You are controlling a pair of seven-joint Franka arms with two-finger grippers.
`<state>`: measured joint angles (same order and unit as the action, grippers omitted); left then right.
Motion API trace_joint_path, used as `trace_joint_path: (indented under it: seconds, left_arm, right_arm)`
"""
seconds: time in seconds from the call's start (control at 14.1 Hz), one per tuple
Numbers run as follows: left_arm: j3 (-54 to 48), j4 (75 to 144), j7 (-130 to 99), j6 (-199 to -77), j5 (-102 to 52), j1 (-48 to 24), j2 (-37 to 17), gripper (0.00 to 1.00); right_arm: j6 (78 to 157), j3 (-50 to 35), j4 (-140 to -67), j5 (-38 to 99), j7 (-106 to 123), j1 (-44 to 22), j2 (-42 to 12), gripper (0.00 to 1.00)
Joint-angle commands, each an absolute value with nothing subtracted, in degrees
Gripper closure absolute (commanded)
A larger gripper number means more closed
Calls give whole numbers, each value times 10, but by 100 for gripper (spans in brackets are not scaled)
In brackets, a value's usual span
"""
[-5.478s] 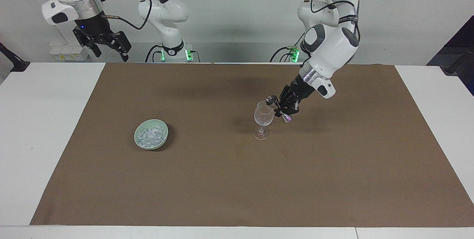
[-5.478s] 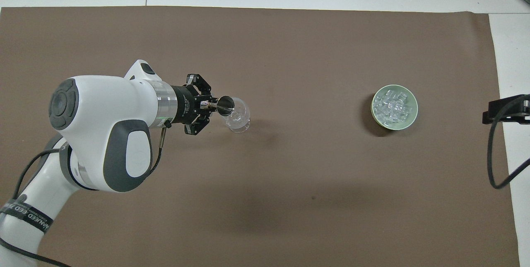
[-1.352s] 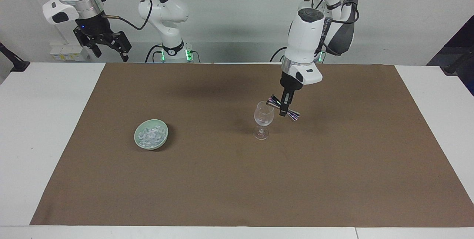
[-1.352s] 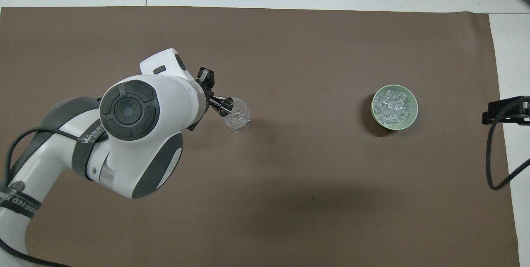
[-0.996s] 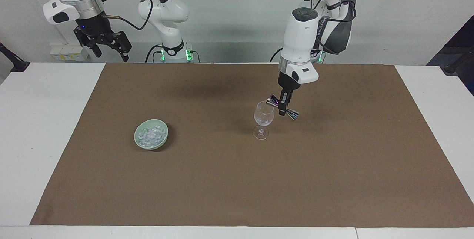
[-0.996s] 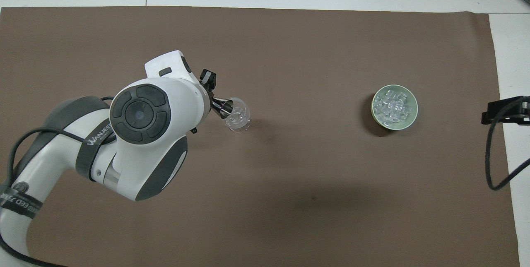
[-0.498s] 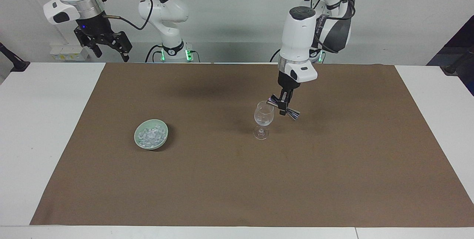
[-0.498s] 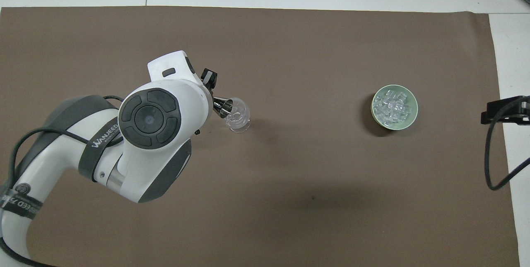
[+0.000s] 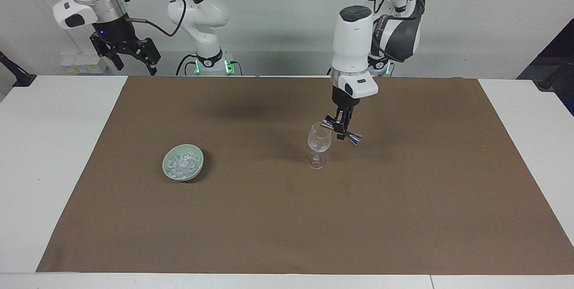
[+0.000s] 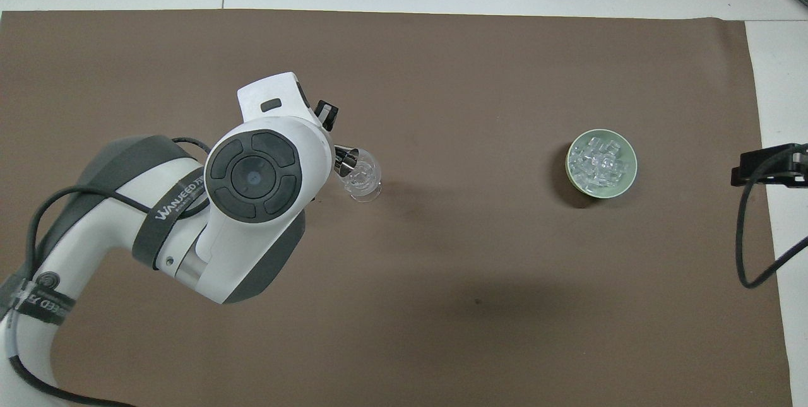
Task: Pour wine and add ice with both arms
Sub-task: 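Hold the bottle tilted over the clear cup with the left gripper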
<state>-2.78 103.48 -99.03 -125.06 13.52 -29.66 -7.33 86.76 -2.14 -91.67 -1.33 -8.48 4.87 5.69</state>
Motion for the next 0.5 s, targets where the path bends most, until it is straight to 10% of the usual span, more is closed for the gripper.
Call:
trace_joint_path:
  seconds: [0.0,0.43]
  left_arm:
    - [-18,1017,-1002,-1228,160,-309,-82,100]
    - [-18,1015,-1005,-1229,176,-310,-83,100]
  right_arm:
    - [888,-27,-936,-4,-73,55,72,0]
    - [899,-28,-935,-4,-73,53,70,0]
